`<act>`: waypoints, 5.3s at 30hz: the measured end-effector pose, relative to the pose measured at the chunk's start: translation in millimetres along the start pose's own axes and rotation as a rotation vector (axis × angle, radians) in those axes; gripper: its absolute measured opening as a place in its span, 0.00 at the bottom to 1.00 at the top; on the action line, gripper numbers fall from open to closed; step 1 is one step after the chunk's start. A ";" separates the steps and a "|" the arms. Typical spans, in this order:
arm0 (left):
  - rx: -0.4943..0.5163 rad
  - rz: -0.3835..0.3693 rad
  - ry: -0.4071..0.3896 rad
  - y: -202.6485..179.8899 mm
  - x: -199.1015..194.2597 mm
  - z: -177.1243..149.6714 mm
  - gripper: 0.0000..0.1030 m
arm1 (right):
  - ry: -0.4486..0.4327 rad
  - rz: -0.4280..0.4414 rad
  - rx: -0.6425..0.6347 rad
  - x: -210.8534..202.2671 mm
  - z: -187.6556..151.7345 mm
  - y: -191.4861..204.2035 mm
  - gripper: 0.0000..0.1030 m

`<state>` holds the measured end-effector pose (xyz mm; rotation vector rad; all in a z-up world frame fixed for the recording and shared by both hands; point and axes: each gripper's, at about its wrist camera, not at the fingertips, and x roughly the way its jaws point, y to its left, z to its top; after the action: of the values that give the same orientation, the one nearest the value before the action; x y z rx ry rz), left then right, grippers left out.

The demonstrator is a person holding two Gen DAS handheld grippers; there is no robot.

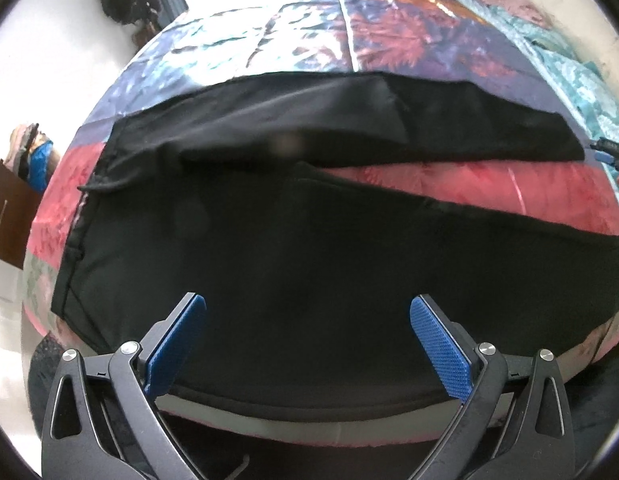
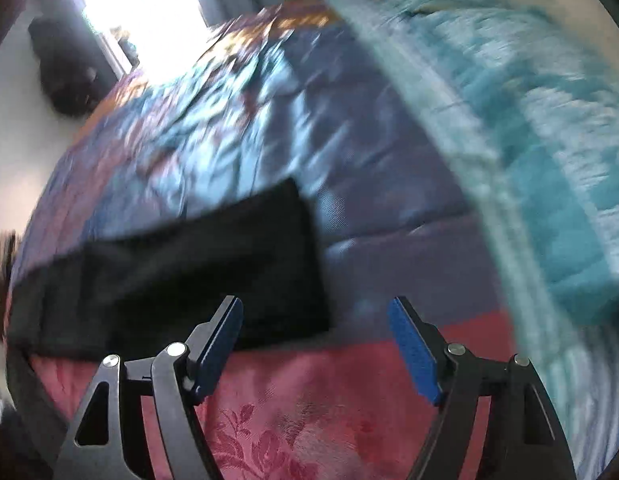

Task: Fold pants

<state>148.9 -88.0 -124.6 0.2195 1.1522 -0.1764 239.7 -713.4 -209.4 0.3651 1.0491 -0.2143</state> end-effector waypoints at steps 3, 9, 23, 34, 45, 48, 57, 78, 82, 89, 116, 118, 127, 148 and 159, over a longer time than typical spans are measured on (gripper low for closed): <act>0.003 0.006 0.003 -4.5 0.7 3.4 0.99 | 0.000 -0.009 0.122 27.8 2.8 -7.5 0.73; 0.019 0.047 -0.015 -1.6 2.0 7.8 0.99 | -0.004 -0.129 0.103 16.7 11.2 14.0 0.08; 0.051 0.213 -0.098 28.4 128.0 154.0 0.99 | -0.064 0.035 -0.215 7.4 1.2 210.8 0.42; 0.064 0.270 -0.028 49.1 177.2 175.8 1.00 | 0.008 0.232 -0.590 99.1 -38.4 414.7 0.54; -0.155 0.251 0.041 143.7 163.4 167.5 0.99 | 0.013 -0.207 -0.197 64.1 13.4 113.9 0.78; -0.157 0.225 0.007 145.2 132.0 145.8 0.99 | -0.018 -0.358 -0.059 24.6 8.0 63.0 0.75; 0.107 -0.028 -0.018 21.5 78.7 24.6 0.99 | -0.099 0.068 -0.174 -83.7 -153.1 212.0 0.75; -0.164 0.124 -0.072 150.6 80.8 29.3 0.99 | -0.033 -0.168 0.130 -115.4 -188.7 123.5 0.72; -0.198 0.127 -0.137 166.3 84.5 76.0 0.99 | -0.030 -0.035 -0.044 -91.2 -161.9 217.8 0.73; -0.096 0.281 -0.062 167.1 164.3 141.1 1.00 | -0.014 0.171 -0.221 -39.7 -110.4 335.9 0.73; -0.244 0.141 -0.211 191.3 189.0 114.3 1.00 | 0.037 -0.185 0.135 52.8 73.9 20.7 0.77; -0.244 0.142 -0.214 191.3 188.8 114.0 1.00 | 0.076 -0.161 0.136 66.5 73.0 23.9 0.50; -0.242 0.154 -0.215 190.9 188.7 115.3 1.00 | -0.174 -0.048 -0.074 -47.4 18.2 83.1 0.08; -0.248 0.221 -0.119 180.4 164.3 118.5 0.99 | -0.247 -0.116 0.273 -204.4 -314.9 115.4 0.66; -0.142 0.039 -0.146 133.8 142.3 56.2 1.00 | -0.221 0.288 0.518 -107.6 -307.6 141.3 0.66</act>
<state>288.5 22.7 -222.4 0.1012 1.0099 -0.0741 -11.3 -462.7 -225.6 0.9321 0.7021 -0.2603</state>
